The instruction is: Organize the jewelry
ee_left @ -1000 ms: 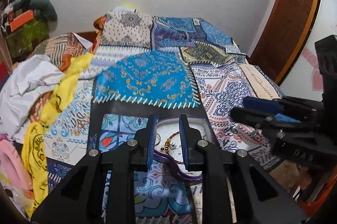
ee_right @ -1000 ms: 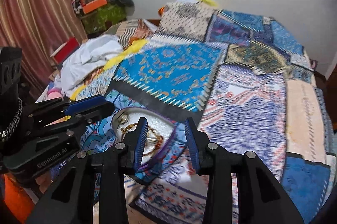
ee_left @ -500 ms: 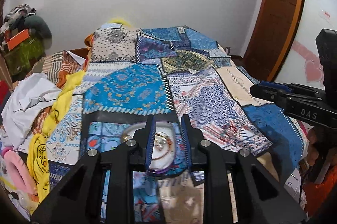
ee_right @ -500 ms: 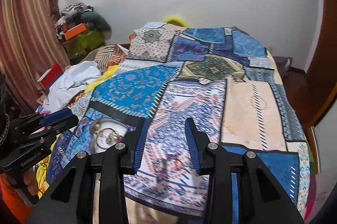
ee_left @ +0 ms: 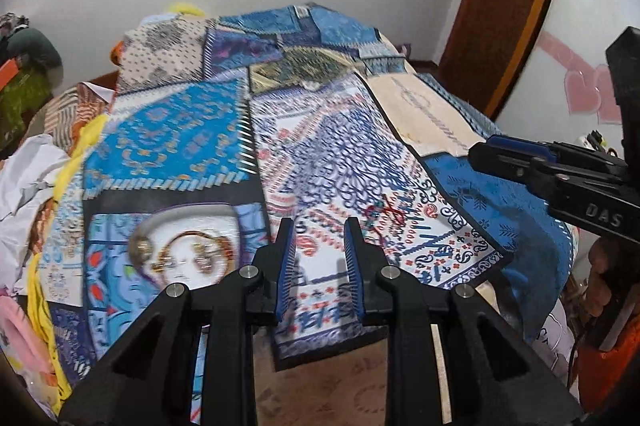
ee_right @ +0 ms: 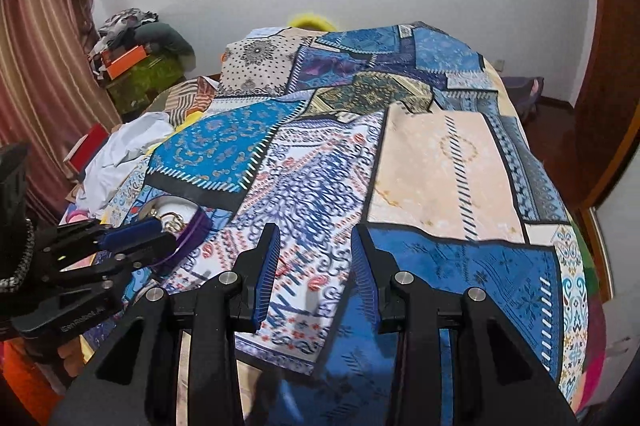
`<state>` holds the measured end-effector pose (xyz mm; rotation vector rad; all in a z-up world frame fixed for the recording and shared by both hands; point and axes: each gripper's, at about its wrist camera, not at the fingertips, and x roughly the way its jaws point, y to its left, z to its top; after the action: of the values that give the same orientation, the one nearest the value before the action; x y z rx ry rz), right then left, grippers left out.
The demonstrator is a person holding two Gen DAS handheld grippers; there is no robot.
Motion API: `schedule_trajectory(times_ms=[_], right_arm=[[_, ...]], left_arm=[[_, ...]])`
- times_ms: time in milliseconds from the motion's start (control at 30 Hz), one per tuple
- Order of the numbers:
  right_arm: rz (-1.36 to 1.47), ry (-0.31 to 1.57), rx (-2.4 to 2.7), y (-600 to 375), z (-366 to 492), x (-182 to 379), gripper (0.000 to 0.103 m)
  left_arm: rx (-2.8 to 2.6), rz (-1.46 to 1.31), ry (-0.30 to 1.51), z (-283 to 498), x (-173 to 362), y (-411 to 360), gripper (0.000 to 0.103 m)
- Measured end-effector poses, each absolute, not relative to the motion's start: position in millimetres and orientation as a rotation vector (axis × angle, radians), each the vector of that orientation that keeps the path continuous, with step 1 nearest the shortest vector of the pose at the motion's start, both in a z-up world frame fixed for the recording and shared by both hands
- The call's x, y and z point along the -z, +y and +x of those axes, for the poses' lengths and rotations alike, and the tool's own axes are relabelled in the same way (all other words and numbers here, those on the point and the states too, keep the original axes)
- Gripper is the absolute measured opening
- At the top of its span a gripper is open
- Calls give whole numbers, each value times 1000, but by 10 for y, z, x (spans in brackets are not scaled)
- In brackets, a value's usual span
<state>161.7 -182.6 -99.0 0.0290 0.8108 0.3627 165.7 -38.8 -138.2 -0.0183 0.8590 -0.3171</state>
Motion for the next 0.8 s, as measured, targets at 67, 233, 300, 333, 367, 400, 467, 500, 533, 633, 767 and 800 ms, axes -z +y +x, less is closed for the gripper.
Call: schedule_trajectory(times_ms=[67, 233, 300, 333, 367, 400, 467, 500, 533, 633, 767, 800], right_arm=[[40, 816, -362, -1901, 1607, 1023, 33], [67, 839, -370, -2026, 1627, 1130, 33], [74, 846, -374, -2056, 1630, 1165, 33], [81, 850, -376, -2077, 1636, 1188, 33], [85, 853, -378, -2088, 1641, 1198, 33], [90, 856, -381, -2104, 1640, 1212, 33], [99, 859, -386, -2132, 1643, 1229, 33], [103, 859, -387, -2143, 1637, 1235, 33], [107, 860, -391, -2155, 1633, 1241, 33], [114, 863, -398, -2164, 1628, 1258, 33], [114, 874, -407, -2137, 1636, 1286, 33], [112, 875, -410, -2122, 1631, 1286, 33]], left_arm=[[329, -11, 879, 1712, 1436, -480, 24], [364, 30, 904, 1814, 1524, -762, 24], [370, 38, 917, 1856, 1563, -841, 24], [368, 40, 926, 1893, 1591, -877, 24], [366, 41, 936, 1926, 1621, -901, 24], [364, 41, 948, 1962, 1654, -921, 23], [360, 35, 962, 2013, 1704, -939, 20], [362, 30, 962, 2025, 1718, -939, 18], [364, 23, 962, 2034, 1722, -936, 15], [374, -15, 969, 2080, 1717, -901, 5], [382, -55, 952, 2084, 1639, -851, 5], [381, -58, 939, 2064, 1594, -832, 5]])
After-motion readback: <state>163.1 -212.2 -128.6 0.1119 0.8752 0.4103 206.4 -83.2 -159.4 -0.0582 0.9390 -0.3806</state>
